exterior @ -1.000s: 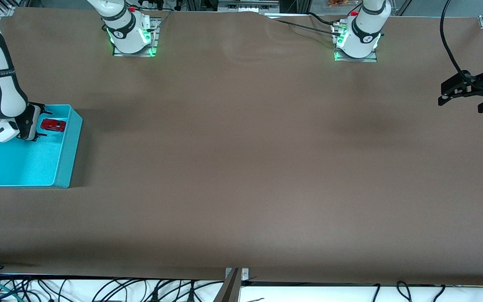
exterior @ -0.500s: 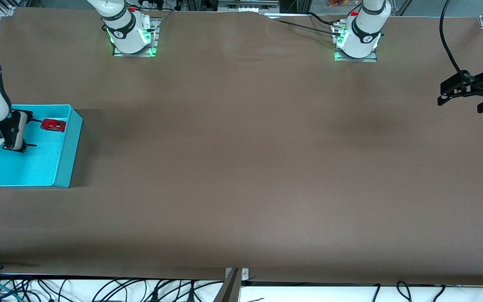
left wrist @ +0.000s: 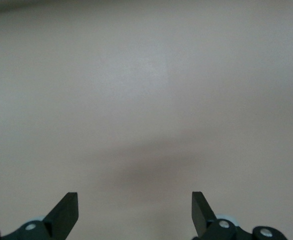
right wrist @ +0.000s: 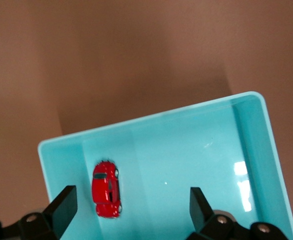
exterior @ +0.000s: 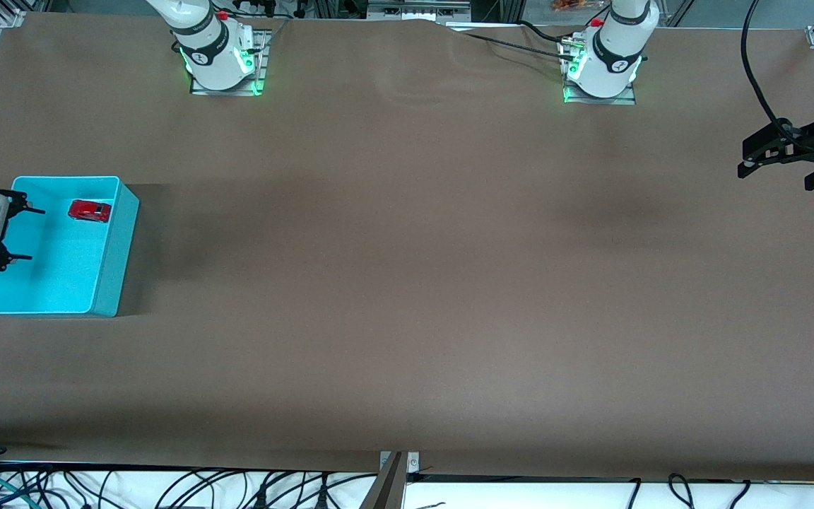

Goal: Wind red beetle toy and store in blue box

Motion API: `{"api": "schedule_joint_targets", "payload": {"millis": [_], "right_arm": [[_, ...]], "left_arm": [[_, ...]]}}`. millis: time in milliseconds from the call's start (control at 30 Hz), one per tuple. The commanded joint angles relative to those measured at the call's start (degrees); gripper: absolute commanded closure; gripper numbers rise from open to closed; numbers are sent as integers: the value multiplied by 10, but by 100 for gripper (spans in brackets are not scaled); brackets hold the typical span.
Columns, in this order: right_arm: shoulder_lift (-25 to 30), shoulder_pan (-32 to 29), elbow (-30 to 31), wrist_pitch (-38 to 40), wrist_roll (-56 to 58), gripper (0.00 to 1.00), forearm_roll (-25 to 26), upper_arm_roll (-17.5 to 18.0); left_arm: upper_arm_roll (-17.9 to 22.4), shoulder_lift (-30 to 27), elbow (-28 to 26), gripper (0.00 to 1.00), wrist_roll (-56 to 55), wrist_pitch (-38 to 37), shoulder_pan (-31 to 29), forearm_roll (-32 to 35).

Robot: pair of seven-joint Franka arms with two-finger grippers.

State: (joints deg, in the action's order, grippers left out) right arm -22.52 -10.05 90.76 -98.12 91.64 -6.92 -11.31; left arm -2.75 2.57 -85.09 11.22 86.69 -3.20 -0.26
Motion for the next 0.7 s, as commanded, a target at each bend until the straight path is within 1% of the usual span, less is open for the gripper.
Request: {"api": "schedule_joint_targets", "payload": {"millis": [0,233,300,500,667], "right_arm": [[23,7,-7,28,-78,0,-6,1],[56,40,-7,33,-209,0,1,3],[61,47,-7,38,-251,0,11,2],[77,63,-7,72,-401,0,22,3],[92,87,-7,76,-473,0,40,3]], "left_arm": [[1,7,19,0,-5,-14,2,10],[-2,6,19,0,-6,-15,3,10],[-3,7,19,0,-6,-15,3,10],[2,6,19,0,-5,-15,2,9],[-1,6,19,0,-6,-15,2,10]]}}
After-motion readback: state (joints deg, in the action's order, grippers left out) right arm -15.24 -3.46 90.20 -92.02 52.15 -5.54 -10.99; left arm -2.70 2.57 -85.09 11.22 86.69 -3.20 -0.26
